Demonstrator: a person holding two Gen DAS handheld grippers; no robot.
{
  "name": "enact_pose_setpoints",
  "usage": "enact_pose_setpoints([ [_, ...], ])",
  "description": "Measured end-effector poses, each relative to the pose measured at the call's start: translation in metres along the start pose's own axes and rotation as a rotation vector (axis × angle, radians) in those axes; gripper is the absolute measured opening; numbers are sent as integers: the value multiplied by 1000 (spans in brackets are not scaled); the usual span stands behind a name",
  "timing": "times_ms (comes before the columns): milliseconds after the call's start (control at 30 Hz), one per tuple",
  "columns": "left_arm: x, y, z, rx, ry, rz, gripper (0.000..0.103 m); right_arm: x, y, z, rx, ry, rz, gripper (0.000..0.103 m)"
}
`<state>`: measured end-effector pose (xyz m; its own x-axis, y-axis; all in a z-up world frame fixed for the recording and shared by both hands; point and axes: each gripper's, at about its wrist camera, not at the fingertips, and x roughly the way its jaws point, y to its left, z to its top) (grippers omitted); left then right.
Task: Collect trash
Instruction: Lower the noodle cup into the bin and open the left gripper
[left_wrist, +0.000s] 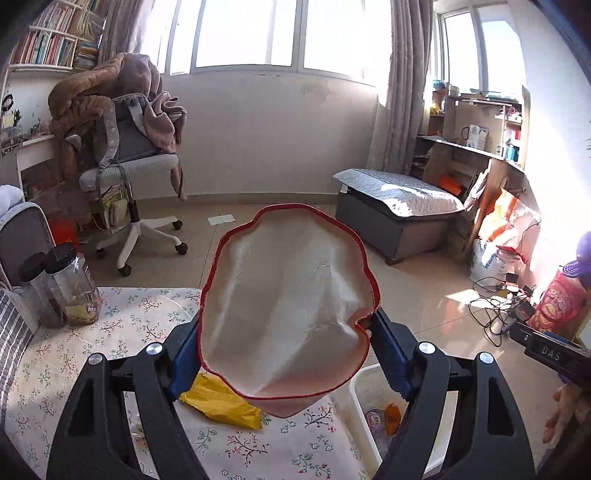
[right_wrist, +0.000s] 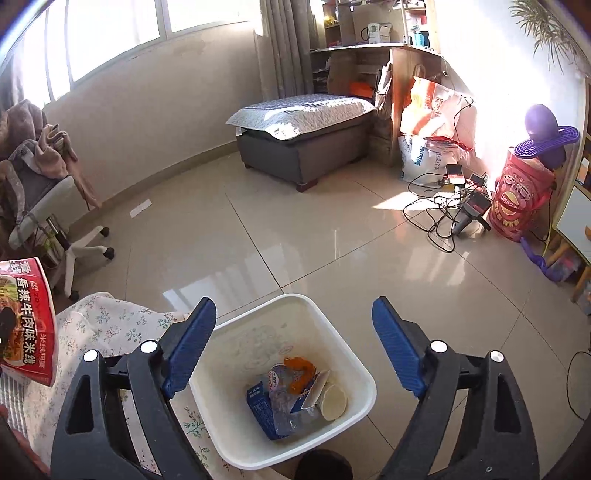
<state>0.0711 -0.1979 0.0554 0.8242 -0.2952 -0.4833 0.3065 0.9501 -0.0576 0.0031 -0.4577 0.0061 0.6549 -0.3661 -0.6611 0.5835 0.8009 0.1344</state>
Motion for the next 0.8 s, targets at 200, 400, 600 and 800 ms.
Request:
enact_pose_setpoints([
  [200,19,-47,2,36,43,-105,78,-4,-38,5,124,-50,-100,93],
  [400,41,-98,0,46,126,-235,78,-6,-72,6,232,-86,-169,94],
  [600,62,-140,-10,43,249,-348,80,-5,-83,6,262,-100,-195,95],
  [800,69,-148,-16,22,323,-384,83,-9,-84,5,262,-132,-214,96],
])
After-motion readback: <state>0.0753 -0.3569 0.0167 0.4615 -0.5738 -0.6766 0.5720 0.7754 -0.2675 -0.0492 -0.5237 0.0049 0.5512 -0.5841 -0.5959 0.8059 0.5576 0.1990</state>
